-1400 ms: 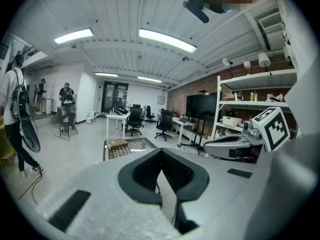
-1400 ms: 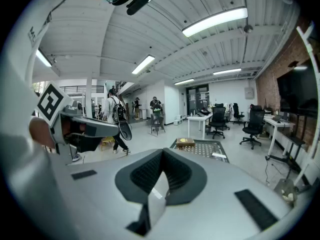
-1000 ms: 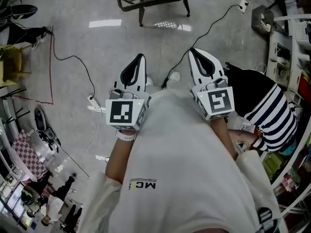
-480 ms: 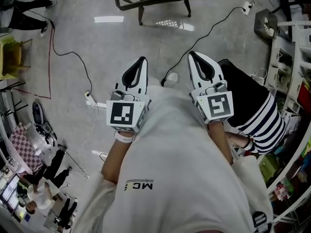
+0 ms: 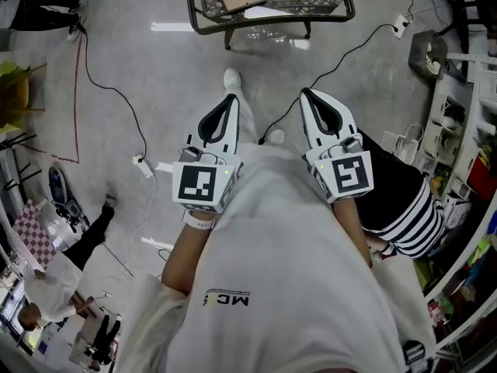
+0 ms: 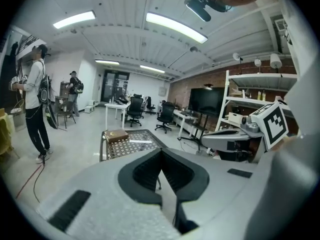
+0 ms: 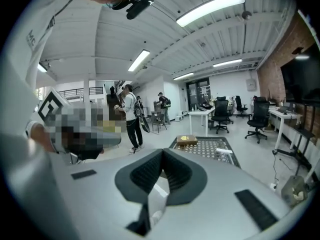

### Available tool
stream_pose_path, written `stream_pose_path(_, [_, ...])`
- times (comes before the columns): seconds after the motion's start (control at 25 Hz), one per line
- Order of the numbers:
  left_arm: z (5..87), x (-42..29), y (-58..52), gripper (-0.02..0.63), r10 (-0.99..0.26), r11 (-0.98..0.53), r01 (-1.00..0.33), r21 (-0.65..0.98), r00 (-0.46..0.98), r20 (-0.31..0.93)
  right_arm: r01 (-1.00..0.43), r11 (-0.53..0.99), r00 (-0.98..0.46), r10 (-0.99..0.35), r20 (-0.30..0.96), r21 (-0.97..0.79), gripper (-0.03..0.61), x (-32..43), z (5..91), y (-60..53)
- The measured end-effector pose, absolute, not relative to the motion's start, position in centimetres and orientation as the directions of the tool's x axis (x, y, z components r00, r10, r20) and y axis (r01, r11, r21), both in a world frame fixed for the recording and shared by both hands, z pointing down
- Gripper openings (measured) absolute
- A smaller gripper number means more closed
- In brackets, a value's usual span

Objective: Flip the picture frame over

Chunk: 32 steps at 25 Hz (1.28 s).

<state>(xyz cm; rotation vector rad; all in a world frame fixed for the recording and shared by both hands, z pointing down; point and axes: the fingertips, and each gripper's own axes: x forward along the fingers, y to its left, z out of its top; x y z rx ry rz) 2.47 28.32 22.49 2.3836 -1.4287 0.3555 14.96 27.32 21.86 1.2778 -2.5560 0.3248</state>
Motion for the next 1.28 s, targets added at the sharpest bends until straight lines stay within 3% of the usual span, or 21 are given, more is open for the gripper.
stream_pose_path(0.56, [22.2, -7.1, 8.0, 0.025, -0.751, -0.514, -0.839, 0.178, 0.54, 0.38, -0.861, 0.497, -0.498, -0.787, 0.364, -0.103, 0.017, 6.0, 20.9, 7.5])
stream_pose_path(1.28, [26.2, -3.0, 2.0, 0.025, -0.676, -0.559, -0.81, 0.178, 0.569, 0.469, -0.821, 0.555, -0.56, -0.732, 0.389, -0.138, 0.017, 7.5, 23.2, -0.2])
